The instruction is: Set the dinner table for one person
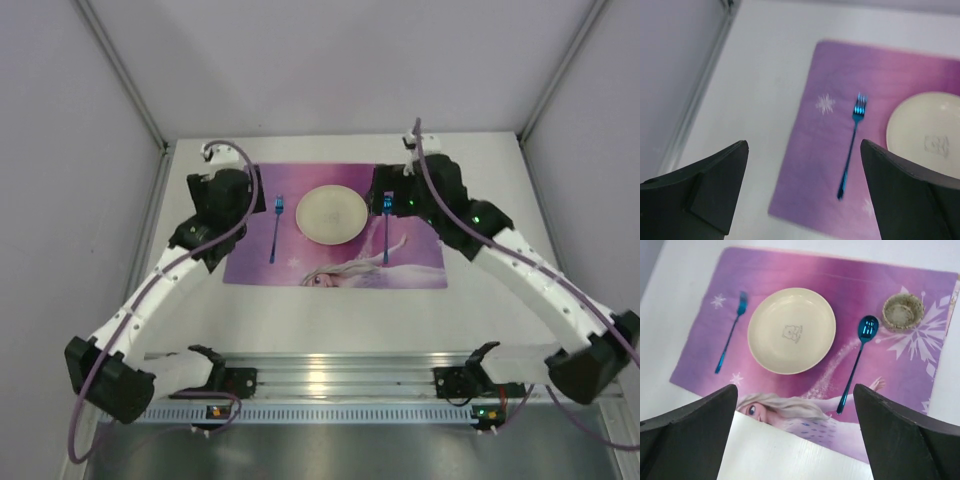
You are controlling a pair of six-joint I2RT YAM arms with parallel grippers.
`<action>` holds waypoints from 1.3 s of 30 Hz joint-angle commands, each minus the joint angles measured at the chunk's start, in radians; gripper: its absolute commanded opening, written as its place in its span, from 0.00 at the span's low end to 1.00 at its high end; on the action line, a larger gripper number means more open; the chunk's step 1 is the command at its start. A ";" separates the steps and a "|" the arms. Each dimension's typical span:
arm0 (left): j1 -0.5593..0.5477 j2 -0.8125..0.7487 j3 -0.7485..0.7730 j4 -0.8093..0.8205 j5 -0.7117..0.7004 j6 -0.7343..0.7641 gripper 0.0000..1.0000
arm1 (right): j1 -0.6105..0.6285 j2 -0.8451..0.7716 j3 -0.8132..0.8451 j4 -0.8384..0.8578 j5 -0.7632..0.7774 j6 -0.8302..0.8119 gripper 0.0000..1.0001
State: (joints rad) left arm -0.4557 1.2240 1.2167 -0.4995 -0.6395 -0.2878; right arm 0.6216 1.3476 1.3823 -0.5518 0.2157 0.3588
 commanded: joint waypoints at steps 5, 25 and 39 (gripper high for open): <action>0.185 -0.183 -0.644 0.877 0.228 0.305 0.99 | 0.015 -0.358 -0.576 0.444 0.011 -0.010 1.00; 0.448 0.316 -0.824 1.444 0.598 0.222 0.99 | 0.020 -0.551 -0.715 0.280 0.229 -0.029 1.00; 0.448 0.351 -0.904 1.609 0.630 0.239 0.99 | -0.063 -0.335 -0.831 0.542 0.866 -0.125 1.00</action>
State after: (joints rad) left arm -0.0101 1.5715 0.3233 1.0119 -0.0345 -0.0559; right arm 0.6064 0.9680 0.5972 -0.1829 0.9249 0.3183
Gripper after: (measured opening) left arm 0.989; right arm 0.996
